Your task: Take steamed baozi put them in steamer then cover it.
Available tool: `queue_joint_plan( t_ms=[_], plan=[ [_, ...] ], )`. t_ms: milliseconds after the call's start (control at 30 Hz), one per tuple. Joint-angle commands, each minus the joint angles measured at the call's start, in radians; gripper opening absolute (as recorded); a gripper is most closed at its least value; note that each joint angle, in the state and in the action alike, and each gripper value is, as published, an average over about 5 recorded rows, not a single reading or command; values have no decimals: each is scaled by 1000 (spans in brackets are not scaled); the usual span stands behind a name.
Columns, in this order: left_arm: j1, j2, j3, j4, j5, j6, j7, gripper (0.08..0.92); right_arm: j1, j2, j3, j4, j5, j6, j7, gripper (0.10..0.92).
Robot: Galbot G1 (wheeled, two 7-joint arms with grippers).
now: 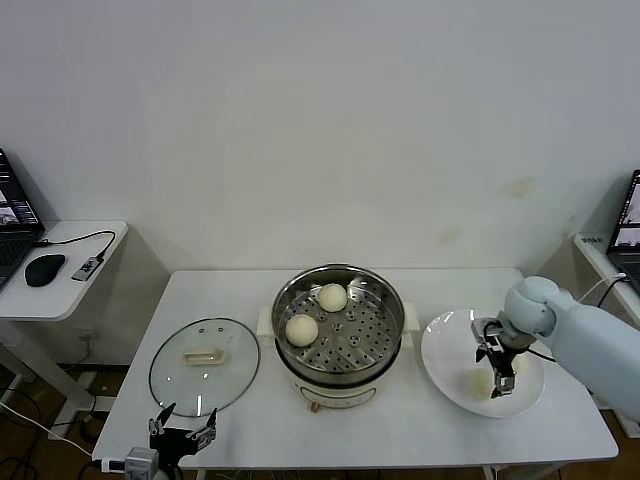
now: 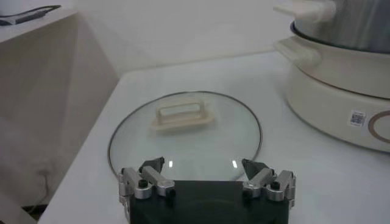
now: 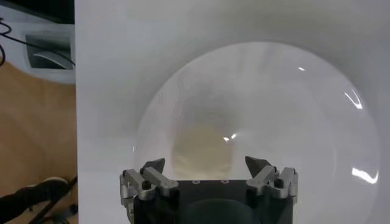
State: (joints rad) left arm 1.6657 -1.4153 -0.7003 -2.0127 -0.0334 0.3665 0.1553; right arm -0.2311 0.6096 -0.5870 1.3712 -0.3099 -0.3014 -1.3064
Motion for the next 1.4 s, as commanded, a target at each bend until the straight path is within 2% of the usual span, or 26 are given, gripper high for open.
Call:
queue_joint_plan(
  t_ms=[33, 567, 767, 967, 1167, 1400],
  plan=[
    [-1, 0, 1, 5, 0, -1, 0, 823, -25, 4, 12, -3, -9, 3, 20, 823],
    [-7, -1, 2, 15, 0, -3, 2, 823, -37, 9, 16, -13, -29, 3, 31, 811],
    [-8, 0, -2, 17, -2, -3, 2, 823, -41, 2, 20, -13, -25, 1, 35, 674],
    [-8, -2, -2, 17, -2, -3, 2, 823, -34, -12, 28, -4, -15, -2, 25, 616],
    [-24, -14, -4, 24, -2, -5, 0, 823, 69, -68, -7, 41, 61, -12, -4, 603],
    [-26, -20, -10, 6, -1, -4, -4, 823, 499, -54, -230, 64, 263, -21, -61, 602]
  ],
)
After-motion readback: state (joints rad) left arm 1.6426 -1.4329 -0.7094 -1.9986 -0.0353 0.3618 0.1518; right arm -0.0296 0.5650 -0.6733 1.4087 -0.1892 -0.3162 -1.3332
